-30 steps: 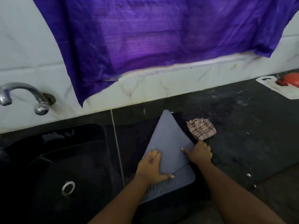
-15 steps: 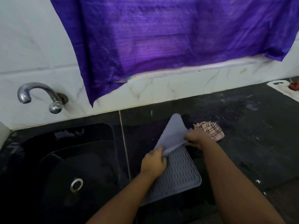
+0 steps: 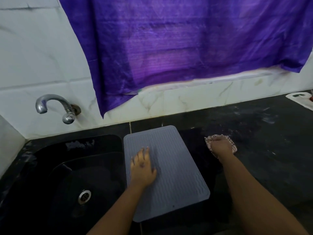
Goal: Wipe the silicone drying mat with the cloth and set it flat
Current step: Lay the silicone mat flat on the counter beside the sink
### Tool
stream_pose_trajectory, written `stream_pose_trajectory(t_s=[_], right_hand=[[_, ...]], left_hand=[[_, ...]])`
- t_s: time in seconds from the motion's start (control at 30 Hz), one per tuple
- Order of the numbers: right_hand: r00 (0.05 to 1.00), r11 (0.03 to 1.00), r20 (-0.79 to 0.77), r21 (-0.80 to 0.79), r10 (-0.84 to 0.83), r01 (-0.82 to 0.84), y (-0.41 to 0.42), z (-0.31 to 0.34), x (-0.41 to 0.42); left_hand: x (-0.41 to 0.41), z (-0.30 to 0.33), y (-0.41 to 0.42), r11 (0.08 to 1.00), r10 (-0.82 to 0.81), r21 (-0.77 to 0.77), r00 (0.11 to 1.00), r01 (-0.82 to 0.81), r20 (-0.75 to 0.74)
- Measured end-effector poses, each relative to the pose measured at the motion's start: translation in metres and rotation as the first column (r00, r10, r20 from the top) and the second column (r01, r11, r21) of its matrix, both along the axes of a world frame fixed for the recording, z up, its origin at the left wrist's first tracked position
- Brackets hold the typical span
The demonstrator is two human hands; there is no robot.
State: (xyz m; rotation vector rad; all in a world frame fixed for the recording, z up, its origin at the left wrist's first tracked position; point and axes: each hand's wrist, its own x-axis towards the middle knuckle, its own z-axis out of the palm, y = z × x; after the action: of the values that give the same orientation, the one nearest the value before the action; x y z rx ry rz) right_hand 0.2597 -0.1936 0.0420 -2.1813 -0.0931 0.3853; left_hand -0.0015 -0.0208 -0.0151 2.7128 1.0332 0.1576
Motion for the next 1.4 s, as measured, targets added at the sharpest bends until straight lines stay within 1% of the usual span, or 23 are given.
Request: stream_pose_trajectory(t_s=[0.07,0.17,0.23,0.3,0.33,0.37,0.5,0.6,0.73,0.8,0.83,0.9,0.97,1.0,1.03,1.07,1.13,1.17,1.2,1.27,1.33,1.37,1.4], right_hand=[[0.994,0.984,0.082,-0.170,0.073,-0.058,-0.021,-0.004,0.003],[0.966,0.923,0.133,-0.349,0.221,-0.163,-0.042,-0.014,0.015],[0.903,0.821,0.183,-0.513,0.388,-0.249,-0.050,-0.022,0.025],[0.802,0.667,0.170,-0.665,0.573,-0.336,-0.053,-0.033,0.032],[0.755,0.612,0.162,-0.702,0.635,-0.364,-0.053,-0.038,0.034],[0.723,0.592,0.168,-0.709,0.670,-0.384,-0.053,-0.044,0.036],[0.691,0.626,0.241,-0.681,0.681,-0.379,-0.053,-0.059,0.043],[0.668,0.717,0.386,-0.614,0.637,-0.329,-0.051,-0.065,0.048],[0.712,0.861,0.522,-0.449,0.470,-0.239,-0.045,-0.054,0.060],[0.757,0.939,0.564,-0.277,0.330,-0.203,-0.038,-0.043,0.063],[0.800,0.970,0.548,-0.157,0.243,-0.187,-0.034,-0.037,0.064],[0.906,0.993,0.417,0.048,0.075,-0.104,-0.023,-0.026,0.069],[0.983,0.979,0.174,0.203,-0.058,0.022,-0.010,-0.015,0.076],[0.994,0.939,-0.004,0.328,-0.107,0.103,-0.003,-0.009,0.079],[0.972,0.852,-0.210,0.485,-0.105,0.197,0.003,-0.007,0.080],[0.910,0.734,-0.414,0.614,-0.015,0.291,0.007,-0.004,0.079],[0.724,0.553,-0.650,0.700,0.232,0.451,0.010,-0.002,0.074],[0.637,0.502,-0.708,0.688,0.305,0.524,0.011,-0.004,0.071],[0.585,0.481,-0.729,0.679,0.355,0.555,0.013,-0.005,0.065],[0.546,0.492,-0.723,0.689,0.423,0.532,0.021,-0.003,0.053],[0.574,0.617,-0.698,0.690,0.429,0.378,0.035,-0.001,0.038],[0.601,0.695,-0.681,0.666,0.419,0.270,0.043,0.001,0.031],[0.624,0.734,-0.658,0.651,0.421,0.192,0.051,0.003,0.024]], left_hand=[[0.006,-0.008,-0.005,0.999,-0.014,-0.037,0.995,0.010,-0.098],[0.013,-0.019,-0.017,0.994,-0.072,-0.085,0.990,0.062,-0.121],[0.021,-0.028,-0.031,0.979,-0.165,-0.146,0.975,0.143,-0.151],[0.030,-0.037,-0.045,0.968,-0.209,-0.180,0.962,0.177,-0.177],[0.035,-0.040,-0.049,0.969,-0.198,-0.184,0.964,0.165,-0.180],[0.039,-0.042,-0.050,0.972,-0.179,-0.184,0.967,0.145,-0.182],[0.047,-0.045,-0.052,0.977,-0.163,-0.167,0.968,0.131,-0.193],[0.051,-0.046,-0.055,0.979,-0.155,-0.158,0.970,0.126,-0.188],[0.053,-0.045,-0.058,0.976,-0.169,-0.167,0.967,0.138,-0.190],[0.054,-0.044,-0.060,0.976,-0.170,-0.169,0.969,0.140,-0.177],[0.055,-0.044,-0.061,0.975,-0.169,-0.171,0.970,0.139,-0.173],[0.056,-0.044,-0.062,0.977,-0.161,-0.169,0.972,0.132,-0.168],[0.056,-0.045,-0.062,0.976,-0.162,-0.174,0.972,0.132,-0.172],[0.057,-0.046,-0.061,0.974,-0.164,-0.184,0.971,0.132,-0.174],[0.058,-0.046,-0.059,0.972,-0.164,-0.195,0.971,0.129,-0.176],[0.058,-0.047,-0.058,0.970,-0.165,-0.207,0.970,0.127,-0.177],[0.058,-0.047,-0.054,0.961,-0.184,-0.241,0.964,0.135,-0.194],[0.059,-0.047,-0.052,0.957,-0.194,-0.256,0.959,0.138,-0.206],[0.059,-0.046,-0.050,0.953,-0.204,-0.268,0.954,0.142,-0.218],[0.060,-0.039,-0.045,0.939,-0.248,-0.301,0.934,0.166,-0.259],[0.059,-0.028,-0.037,0.918,-0.302,-0.343,0.909,0.198,-0.286],[0.057,-0.021,-0.032,0.909,-0.314,-0.361,0.910,0.207,-0.270],[0.054,-0.015,-0.026,0.901,-0.308,-0.381,0.925,0.208,-0.224]])
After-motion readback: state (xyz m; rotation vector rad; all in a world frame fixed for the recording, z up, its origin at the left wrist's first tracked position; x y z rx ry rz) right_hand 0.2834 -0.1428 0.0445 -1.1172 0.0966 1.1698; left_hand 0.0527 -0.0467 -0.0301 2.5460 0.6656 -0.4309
